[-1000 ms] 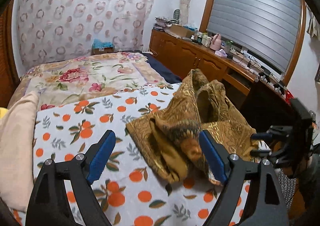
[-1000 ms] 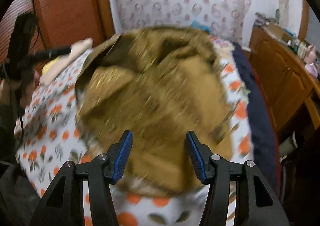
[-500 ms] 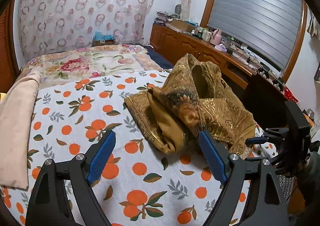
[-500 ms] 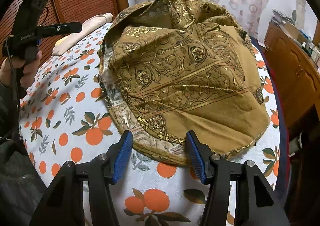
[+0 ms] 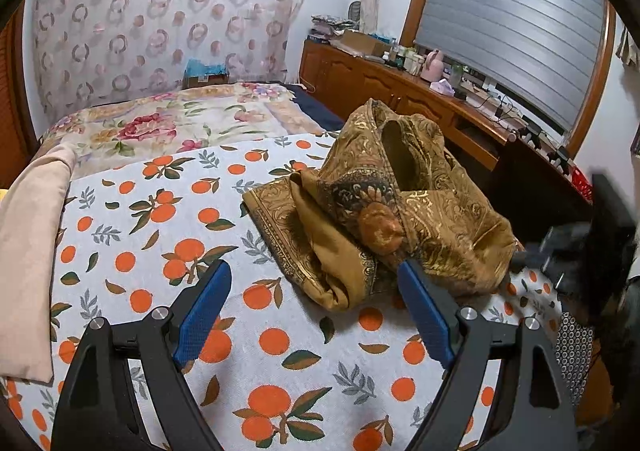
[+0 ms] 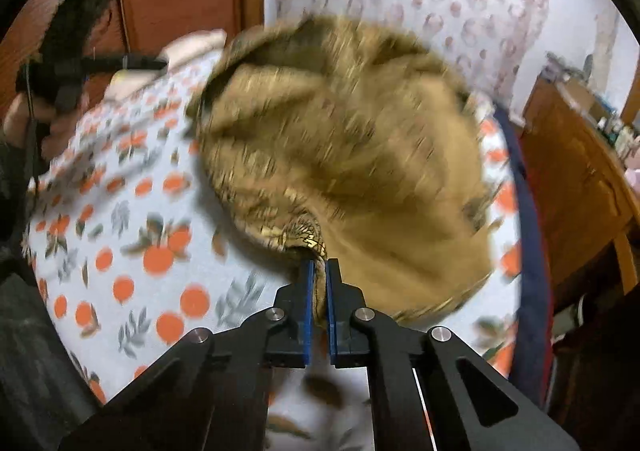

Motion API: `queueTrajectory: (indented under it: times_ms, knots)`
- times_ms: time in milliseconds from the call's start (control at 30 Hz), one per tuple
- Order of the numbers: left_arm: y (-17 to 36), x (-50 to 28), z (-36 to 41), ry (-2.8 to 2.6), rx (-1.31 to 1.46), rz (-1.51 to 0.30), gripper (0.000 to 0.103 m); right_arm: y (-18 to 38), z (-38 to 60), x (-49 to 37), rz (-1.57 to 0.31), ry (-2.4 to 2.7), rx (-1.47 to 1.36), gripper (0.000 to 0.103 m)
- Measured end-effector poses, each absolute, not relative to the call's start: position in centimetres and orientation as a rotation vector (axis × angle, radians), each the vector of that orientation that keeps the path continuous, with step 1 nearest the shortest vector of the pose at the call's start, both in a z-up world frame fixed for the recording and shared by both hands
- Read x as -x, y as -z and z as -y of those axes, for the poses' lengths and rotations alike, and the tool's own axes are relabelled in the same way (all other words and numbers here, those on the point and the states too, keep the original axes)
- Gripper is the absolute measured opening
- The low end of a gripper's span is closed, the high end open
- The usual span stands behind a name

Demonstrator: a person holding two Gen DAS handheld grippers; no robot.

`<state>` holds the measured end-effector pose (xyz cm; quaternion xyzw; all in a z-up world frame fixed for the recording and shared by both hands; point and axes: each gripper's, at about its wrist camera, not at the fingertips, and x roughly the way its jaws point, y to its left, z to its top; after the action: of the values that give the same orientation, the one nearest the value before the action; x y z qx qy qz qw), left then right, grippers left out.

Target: Fold small clothes

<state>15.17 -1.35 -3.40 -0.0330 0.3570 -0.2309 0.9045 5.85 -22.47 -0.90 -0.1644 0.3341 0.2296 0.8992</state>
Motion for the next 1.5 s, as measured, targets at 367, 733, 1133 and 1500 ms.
queueTrajectory:
  times_ms: [367, 733, 1133, 1500]
  knots:
    - [3.6, -19.0, 2.8, 0.456, 0.052, -0.773, 0.086, -8.3, 22.8, -15.3, -0.4, -0.335, 0.359, 0.005]
    - [3.6, -27.0, 5.4, 0.483, 0.056, -0.821, 0.086, -4.6, 22.1, -26.1, -0.559, -0.322, 0.265, 0.004]
    - [4.5, -30.3, 4.1, 0.426, 0.133, -0.838, 0.009, -7.7, 24.8, -26.5, -0.621, -0.281, 0.197, 0.035]
    - [4.2, -28.1, 3.1, 0.407, 0.094, -0.838, 0.034, -5.9, 25.9, -22.3, -0.726, -0.316, 0.163, 0.068]
